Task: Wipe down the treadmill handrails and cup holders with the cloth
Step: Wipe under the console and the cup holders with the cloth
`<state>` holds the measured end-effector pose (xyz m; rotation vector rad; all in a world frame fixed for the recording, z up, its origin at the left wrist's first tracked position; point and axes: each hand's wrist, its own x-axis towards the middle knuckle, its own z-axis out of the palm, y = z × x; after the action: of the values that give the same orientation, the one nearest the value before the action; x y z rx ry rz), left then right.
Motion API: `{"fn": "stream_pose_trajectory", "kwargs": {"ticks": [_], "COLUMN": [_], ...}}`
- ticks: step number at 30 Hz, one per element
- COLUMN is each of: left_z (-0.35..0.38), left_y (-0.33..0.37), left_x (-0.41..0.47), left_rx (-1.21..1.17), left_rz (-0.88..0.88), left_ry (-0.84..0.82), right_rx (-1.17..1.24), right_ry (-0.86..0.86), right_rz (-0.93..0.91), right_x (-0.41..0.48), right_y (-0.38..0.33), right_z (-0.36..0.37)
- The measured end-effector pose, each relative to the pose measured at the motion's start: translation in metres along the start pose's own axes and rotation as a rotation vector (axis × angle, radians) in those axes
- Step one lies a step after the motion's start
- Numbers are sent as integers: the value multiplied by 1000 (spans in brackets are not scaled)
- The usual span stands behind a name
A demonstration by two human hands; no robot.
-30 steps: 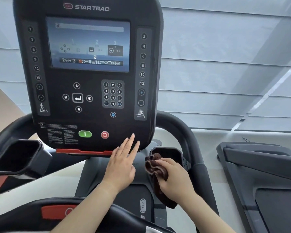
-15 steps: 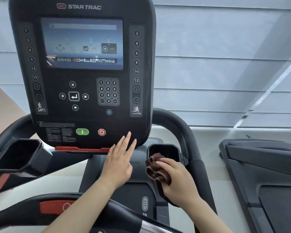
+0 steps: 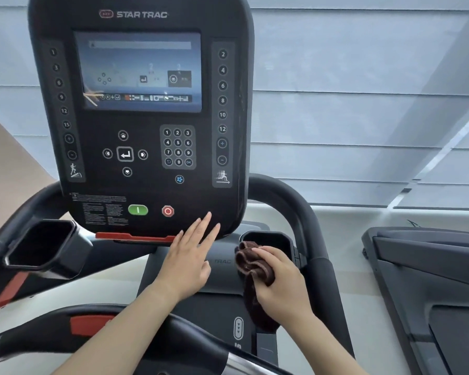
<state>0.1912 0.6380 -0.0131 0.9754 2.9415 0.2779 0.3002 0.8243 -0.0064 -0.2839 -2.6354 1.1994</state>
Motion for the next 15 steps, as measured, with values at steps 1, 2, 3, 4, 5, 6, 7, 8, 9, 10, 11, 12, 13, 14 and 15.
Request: {"fn": "stream_pose_trajectory", "kwargs": {"ticks": [1,2,3,4,5,6,7,8,9,10,11,12,13,14,15], "left_z": [-4,-9,-13,-18,-22,-26,-29,-32,-35,-37,-39,-41,-43,-46,-48], "left_y": [-5,-10,-17,-23,-30,-36,-43,-49,-56,-63,-71,-81,-90,-101,-112], "left_x": [-2,-5,-8,-11,-14,-17,-21,-24,-28,-33,-38,-44,-51,-58,-66], "left_rx": [-3,-9,-16,-27,-39,-50,-56,-60,-66,-76,-85,-93,-100,-104,-106], "left_rz": [-5,-15,-29,-45,-61,-74,-84,-94,-106,-120,-135,-150,-164,-179,-193], "left_ry": [5,15,28,43,59,72,82,91,99,108,116,124,132,141,151], "right_rx": [41,68,88,106,123,135,141,143,144,143,145,153,169,187,202], "right_ry": [15,18,12,4,0,1,1,-5,-15,-25,-34,-41,-45,-45,-44], "right_rz": [1,-8,-23,-41,-60,-75,-84,-90,-97,-110,-128,-144,-159,-173,-186], "right_x": [4,8,12,16,20,23,26,29,31,34,37,40,43,46,48], "right_y": [-5,-11,-18,-25,-32,-38,-45,-53,-61,-69,-78,-88,-98,-108,-118], "right_z": [-2,-2,-2,-1,2,6,10,16,21,28,34,41,49,57,65]}}
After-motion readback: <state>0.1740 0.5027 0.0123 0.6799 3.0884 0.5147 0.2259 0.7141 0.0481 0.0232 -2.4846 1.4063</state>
